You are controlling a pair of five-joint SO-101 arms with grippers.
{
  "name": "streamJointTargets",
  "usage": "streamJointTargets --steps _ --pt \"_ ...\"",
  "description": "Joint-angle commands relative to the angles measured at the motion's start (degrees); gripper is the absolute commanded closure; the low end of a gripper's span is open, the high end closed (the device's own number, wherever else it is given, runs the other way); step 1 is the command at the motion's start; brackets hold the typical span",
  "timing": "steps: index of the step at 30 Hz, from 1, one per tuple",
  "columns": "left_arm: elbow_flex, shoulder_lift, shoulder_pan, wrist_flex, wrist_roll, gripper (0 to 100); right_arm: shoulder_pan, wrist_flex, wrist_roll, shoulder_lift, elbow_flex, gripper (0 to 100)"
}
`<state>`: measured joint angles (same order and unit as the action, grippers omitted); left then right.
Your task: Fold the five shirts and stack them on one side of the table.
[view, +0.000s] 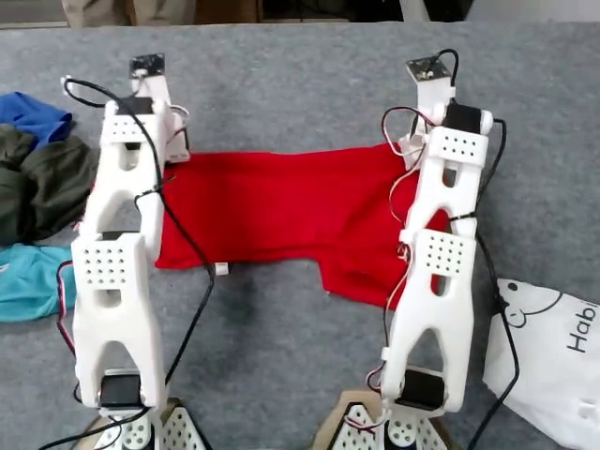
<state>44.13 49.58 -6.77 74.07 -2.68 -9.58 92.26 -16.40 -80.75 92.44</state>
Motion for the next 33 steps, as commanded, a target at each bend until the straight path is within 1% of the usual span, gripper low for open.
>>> streamJointTargets --steps 1,6,8,10,12,14,17,22,26,30,33 --pt "8.1 -0.9 -0.4 6.1 -2.3 98 -1.6 1.8 -0.4 3.2 3.2 99.4" --pt "18.0 -0.9 1.9 16.0 -3.0 98 -0.3 7.6 -0.4 13.8 3.0 99.4" --pt "24.0 -0.9 3.3 21.9 -3.1 98 0.8 9.9 -0.3 18.3 3.0 99.4" --pt "30.6 -0.7 4.7 27.1 -3.1 98 1.3 10.2 0.1 23.2 2.3 99.4" --pt "31.9 -1.0 5.3 27.1 -3.0 98 1.3 10.3 0.1 27.8 2.0 99.4" --pt "31.3 -2.0 5.9 27.0 -3.0 98 1.5 10.4 -0.1 32.9 -1.5 99.4" --pt "24.0 -4.3 6.9 27.0 -3.0 98 1.1 10.3 -0.3 43.0 -15.0 99.4" --pt "11.5 -14.3 7.2 26.8 -3.0 98 2.6 10.1 -1.1 64.2 -45.6 99.4" --pt "2.7 -25.6 5.8 26.7 -3.1 98 5.8 8.8 -5.7 79.3 -66.7 99.4" --pt "-8.5 -35.9 3.5 26.4 -4.4 98 8.7 6.9 -9.7 90.7 -83.4 99.1" --pt "-20.0 -42.8 0.6 22.3 -5.5 98 10.3 6.9 -12.9 96.3 -94.0 93.5"
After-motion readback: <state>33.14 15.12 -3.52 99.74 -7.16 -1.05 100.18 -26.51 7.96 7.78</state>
